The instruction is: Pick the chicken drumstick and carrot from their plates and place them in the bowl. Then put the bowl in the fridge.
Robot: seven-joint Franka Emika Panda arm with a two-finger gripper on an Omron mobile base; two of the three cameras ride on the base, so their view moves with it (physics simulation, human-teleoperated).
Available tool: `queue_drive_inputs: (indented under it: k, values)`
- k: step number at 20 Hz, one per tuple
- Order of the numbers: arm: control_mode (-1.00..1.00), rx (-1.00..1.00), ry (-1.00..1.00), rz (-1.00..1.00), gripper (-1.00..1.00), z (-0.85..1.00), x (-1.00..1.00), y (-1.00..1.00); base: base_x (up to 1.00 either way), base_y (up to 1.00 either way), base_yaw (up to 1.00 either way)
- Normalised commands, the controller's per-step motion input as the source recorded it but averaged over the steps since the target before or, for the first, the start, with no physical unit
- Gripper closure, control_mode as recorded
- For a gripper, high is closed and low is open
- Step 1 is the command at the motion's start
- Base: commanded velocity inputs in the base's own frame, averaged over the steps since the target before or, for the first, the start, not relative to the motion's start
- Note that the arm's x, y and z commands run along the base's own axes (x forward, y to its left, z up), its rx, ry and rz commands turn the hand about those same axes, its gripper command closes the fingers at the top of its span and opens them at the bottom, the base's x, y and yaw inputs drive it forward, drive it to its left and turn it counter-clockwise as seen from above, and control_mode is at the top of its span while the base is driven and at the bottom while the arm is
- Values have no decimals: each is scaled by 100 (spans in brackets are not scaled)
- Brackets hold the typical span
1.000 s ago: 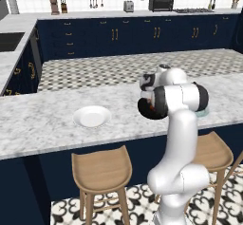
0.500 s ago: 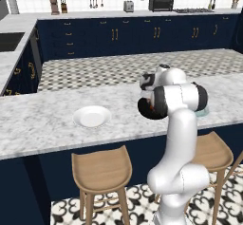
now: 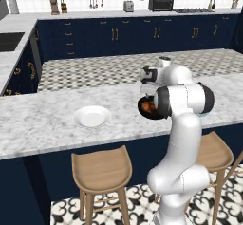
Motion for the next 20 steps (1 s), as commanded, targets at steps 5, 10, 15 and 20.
queue_drive_inputs:
  k: [5,10,15,20]
  values:
    - [-100,-7,0,15,-100,-1,-34,63,0,0,0]
    - [-100,0,0,29,-100,-32,6,-45,0,0,0]
    - [-100,0,0,39,-100,-42,-4,-51,0,0,0]
    - [-100,-5,1,28,-100,-3,-31,1,0,0,0]
